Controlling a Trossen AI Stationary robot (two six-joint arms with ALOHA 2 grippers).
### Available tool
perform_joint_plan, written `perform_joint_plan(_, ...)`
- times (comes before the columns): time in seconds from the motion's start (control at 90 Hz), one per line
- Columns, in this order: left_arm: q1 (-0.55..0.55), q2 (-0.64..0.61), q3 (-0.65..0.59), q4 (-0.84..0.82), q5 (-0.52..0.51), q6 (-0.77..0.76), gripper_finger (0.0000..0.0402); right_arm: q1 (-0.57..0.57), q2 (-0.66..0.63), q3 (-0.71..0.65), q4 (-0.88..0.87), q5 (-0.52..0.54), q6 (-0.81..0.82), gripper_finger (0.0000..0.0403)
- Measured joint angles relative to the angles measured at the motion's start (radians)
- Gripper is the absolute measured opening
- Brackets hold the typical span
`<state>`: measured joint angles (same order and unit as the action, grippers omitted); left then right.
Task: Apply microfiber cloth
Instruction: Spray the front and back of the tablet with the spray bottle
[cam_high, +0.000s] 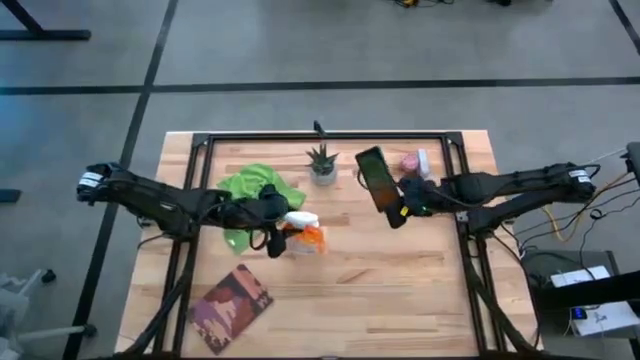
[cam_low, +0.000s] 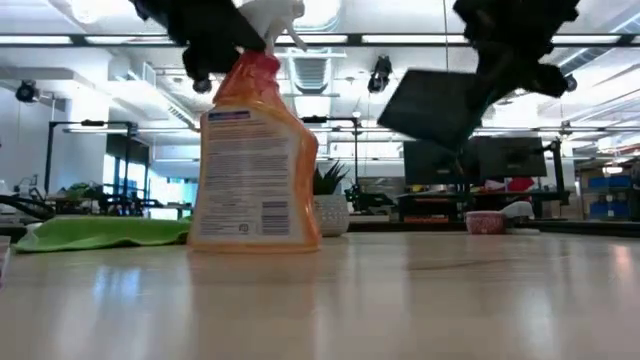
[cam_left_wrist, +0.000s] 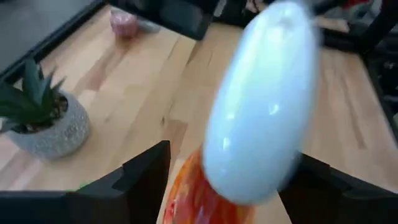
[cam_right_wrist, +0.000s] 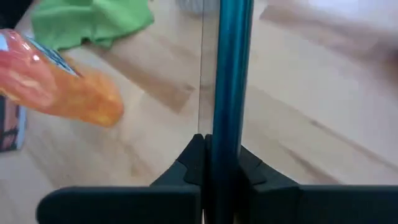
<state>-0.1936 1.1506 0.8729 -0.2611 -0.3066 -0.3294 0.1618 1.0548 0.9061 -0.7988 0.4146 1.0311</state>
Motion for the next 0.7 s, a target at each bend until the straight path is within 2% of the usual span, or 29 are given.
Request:
perform_joint_plan(0.189,0.000,-0.046,-0.019,0.001,-0.021,0.005,0.0231,0.182,0.052,-0.041,0.005,0.248,0.122,0.0009)
perform_joint_plan(0.378,0.000,-0.005,-0.038,0.016,-0.028,-0.009,0.0222,0.341,0.173,-0.045,0.029,0.503,0.240,0.0009)
perform_joint_plan(0.556,-0.005,0.083,-0.043,0.113,-0.062,-0.024,0.0226,0.395,0.302,-0.045,0.073,0.689,0.287,0.0009)
perform_joint_plan(0.633,-0.005,0.121,-0.043,0.156,-0.119,-0.038,0.0225,0.399,0.348,-0.045,0.083,0.744,0.316,0.0009)
perform_joint_plan(0.7,-0.006,0.149,-0.043,0.184,-0.208,-0.051,0.0220,0.399,0.385,-0.044,0.083,0.781,0.358,0.0009)
